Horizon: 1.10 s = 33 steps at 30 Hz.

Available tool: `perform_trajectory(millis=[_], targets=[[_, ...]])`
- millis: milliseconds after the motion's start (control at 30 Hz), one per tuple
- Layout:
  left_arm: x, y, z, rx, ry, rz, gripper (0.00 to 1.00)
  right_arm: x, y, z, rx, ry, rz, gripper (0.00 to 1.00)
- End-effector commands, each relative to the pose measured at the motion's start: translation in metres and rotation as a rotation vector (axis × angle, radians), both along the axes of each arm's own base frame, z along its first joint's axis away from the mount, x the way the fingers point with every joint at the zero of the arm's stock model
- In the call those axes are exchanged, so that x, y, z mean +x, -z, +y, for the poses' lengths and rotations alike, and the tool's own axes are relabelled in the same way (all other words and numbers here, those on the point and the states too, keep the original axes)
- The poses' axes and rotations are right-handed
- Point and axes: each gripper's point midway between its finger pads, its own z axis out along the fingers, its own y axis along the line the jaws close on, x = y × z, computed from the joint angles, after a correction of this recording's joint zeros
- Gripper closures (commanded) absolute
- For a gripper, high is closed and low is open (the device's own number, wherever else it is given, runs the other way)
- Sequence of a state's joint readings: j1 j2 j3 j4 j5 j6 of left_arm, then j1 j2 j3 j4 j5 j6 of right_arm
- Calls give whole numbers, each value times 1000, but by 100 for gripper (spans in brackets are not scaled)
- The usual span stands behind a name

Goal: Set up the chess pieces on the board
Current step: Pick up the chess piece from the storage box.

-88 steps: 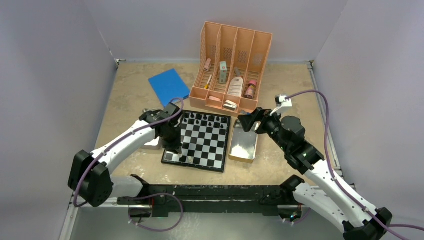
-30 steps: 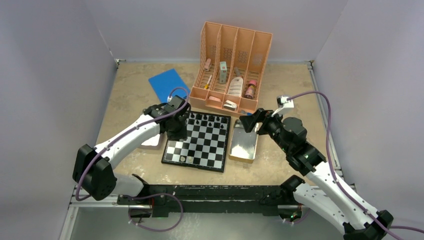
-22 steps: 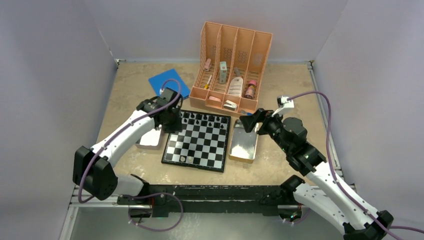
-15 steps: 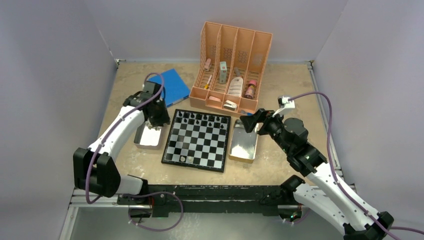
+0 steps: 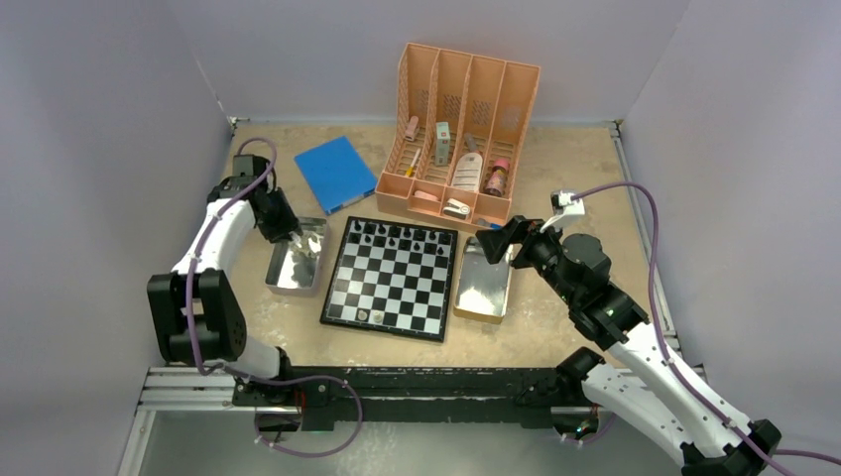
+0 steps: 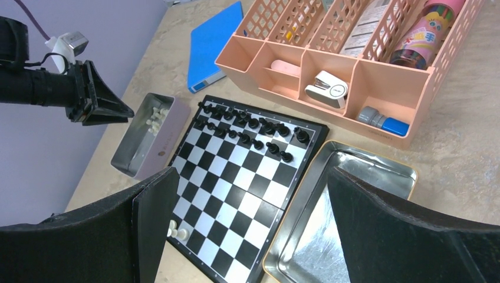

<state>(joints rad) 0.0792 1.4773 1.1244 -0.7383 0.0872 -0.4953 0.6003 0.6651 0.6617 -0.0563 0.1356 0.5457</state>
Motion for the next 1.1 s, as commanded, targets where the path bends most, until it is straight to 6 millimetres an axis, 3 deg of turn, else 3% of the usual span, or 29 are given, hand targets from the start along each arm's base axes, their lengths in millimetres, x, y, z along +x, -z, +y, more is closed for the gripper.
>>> perform_trajectory(millis=[0, 267, 433, 800, 1067], targets=[[23, -7, 9, -29, 14, -53, 72, 0, -25, 2, 28, -13, -62, 2], [28, 6, 20, -3, 3, -6, 73, 2, -23, 4, 25, -18, -71, 2], [32, 17, 13, -48, 28, 20, 73, 2, -22, 4, 23, -20, -69, 2], [50, 24, 19, -31, 19, 50, 74, 6, -25, 10, 32, -35, -86, 2], [51, 34, 17, -44, 35, 73, 74, 3, -22, 10, 31, -45, -77, 2]])
